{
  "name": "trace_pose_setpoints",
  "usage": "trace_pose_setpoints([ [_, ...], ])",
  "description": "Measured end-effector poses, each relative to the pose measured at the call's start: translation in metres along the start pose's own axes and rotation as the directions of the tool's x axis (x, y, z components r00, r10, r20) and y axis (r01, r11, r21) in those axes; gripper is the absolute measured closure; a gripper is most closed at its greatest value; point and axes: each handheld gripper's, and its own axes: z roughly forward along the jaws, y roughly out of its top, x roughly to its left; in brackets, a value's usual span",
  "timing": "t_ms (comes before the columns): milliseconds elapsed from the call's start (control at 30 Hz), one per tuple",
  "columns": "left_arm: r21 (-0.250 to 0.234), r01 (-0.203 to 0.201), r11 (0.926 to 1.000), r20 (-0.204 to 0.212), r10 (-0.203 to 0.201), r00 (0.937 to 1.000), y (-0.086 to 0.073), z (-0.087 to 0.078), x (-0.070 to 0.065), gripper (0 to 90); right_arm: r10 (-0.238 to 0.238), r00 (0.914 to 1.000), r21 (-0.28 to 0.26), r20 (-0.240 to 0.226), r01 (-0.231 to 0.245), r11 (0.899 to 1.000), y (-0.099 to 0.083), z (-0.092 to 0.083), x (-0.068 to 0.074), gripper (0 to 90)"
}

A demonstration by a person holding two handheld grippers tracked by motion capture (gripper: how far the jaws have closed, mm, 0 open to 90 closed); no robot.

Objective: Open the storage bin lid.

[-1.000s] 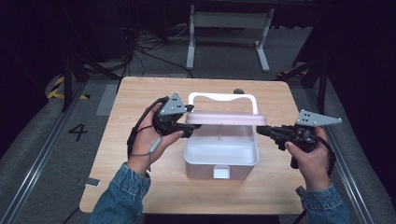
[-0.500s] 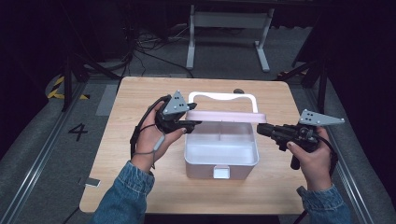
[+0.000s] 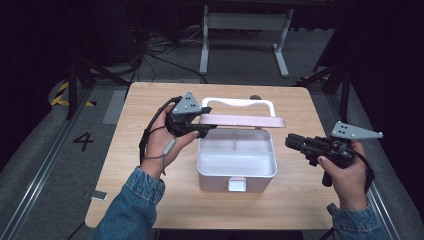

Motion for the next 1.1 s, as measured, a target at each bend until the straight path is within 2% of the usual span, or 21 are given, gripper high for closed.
trace_pose_setpoints([
  [133,-0.006,0.002,1.0,0.004,-0.002,1.0,0.004,0.001,0.004,53.3,0.005,0.9998,-0.001,0.017,-0.005,1.0,-0.002,-0.005,-0.002,75.6],
  [300,-0.002,0.036,0.9993,0.002,-0.036,0.9993,0.01,0.003,0.01,53.8,0.016,0.9992,-0.004,0.037,-0.016,1.0,-0.006,-0.014,-0.005,75.5],
  [400,-0.009,0.043,0.999,0.002,-0.043,0.9991,0.012,0.003,0.013,57.7,0.019,0.999,-0.004,0.04,-0.019,1.0,-0.007,-0.016,-0.006,75.5],
  [467,-0.01,0.05,0.9987,-0.012,-0.05,0.9987,0.014,0.005,0.017,60.8,0.023,0.9989,-0.005,0.04,-0.023,1.0,-0.007,-0.017,-0.006,75.6],
  [533,-0.009,0.076,0.9971,-0.036,-0.076,0.9965,0.016,0.006,0.023,62.5,0.025,0.9989,-0.005,0.04,-0.025,1.0,-0.007,-0.017,-0.007,75.5],
  [700,-0.003,0.079,0.9968,-0.053,-0.079,0.9954,0.019,0.009,0.027,63.0,0.023,0.9988,0.006,0.042,-0.024,1.0,-0.009,-0.014,-0.01,75.7],
  [800,-0.001,0.08,0.9968,-0.076,-0.08,0.9939,0.021,0.013,0.029,63.1,0.028,0.9988,0.008,0.041,-0.028,1.0,-0.009,-0.013,-0.01,75.7],
  [867,-0.003,0.071,0.9975,-0.11,-0.071,0.9914,0.023,0.017,0.032,62.8,0.026,0.9988,0.008,0.041,-0.027,1.0,-0.009,-0.012,-0.011,75.3],
  [967,-0.004,0.074,0.9973,-0.122,-0.074,0.9898,0.023,0.02,0.035,62.5,0.024,0.9986,0.006,0.047,-0.024,1.0,-0.009,-0.012,-0.012,75.0],
  [1100,-0.014,0.098,0.9951,-0.13,-0.098,0.9866,0.023,0.025,0.041,62.0,0.029,0.9978,0.007,0.06,-0.029,1.0,-0.011,-0.013,-0.018,75.0],
])
